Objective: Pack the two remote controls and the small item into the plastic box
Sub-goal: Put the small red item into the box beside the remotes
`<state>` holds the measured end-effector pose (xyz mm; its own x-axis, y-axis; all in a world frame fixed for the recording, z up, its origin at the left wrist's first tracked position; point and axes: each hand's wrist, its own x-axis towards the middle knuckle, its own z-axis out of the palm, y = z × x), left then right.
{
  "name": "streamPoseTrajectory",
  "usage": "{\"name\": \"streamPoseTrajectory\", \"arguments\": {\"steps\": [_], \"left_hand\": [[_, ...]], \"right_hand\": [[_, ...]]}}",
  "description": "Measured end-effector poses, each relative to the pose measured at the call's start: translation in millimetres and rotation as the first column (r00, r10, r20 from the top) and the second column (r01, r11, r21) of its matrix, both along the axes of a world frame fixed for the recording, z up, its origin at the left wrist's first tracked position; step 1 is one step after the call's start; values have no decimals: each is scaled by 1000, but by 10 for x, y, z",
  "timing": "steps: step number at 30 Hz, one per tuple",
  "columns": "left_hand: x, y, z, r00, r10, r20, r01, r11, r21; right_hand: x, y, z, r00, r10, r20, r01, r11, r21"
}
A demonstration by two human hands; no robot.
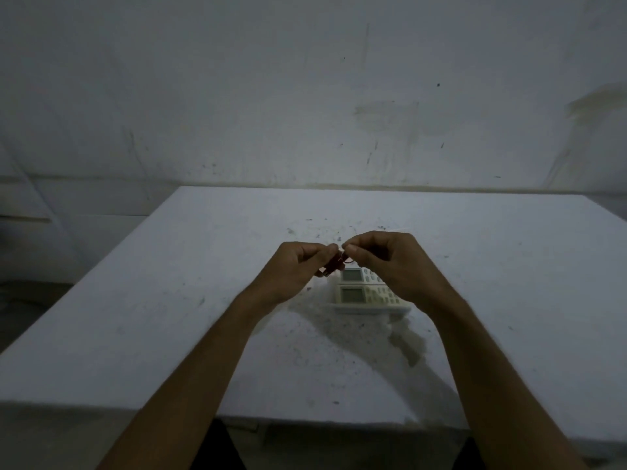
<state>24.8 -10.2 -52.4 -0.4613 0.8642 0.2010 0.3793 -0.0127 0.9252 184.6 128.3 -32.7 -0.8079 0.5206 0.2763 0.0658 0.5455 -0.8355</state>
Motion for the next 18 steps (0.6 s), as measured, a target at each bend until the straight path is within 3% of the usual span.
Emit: {"name": "streamPoseTrajectory", "arguments": {"steps": [3,7,10,18], "left_hand": [[-186,-48,-135,970,73,-231,-82,996,-27],[-247,-133,-360,955,-105,-277,16,952,-307],[-225,-73,-424,947,-130,-294,24,941,-338],[-241,-59,-470,950,-122,-287,30,952,-304]], "right_hand": [[-84,-1,-23,994,-4,109,-7,995,101],[-266,69,-69,944,7,331,-92,966,241],[-379,110,-91,891,59,451,-199,942,271],[-567,3,-206,897,-3,442,-187,903,387]]}}
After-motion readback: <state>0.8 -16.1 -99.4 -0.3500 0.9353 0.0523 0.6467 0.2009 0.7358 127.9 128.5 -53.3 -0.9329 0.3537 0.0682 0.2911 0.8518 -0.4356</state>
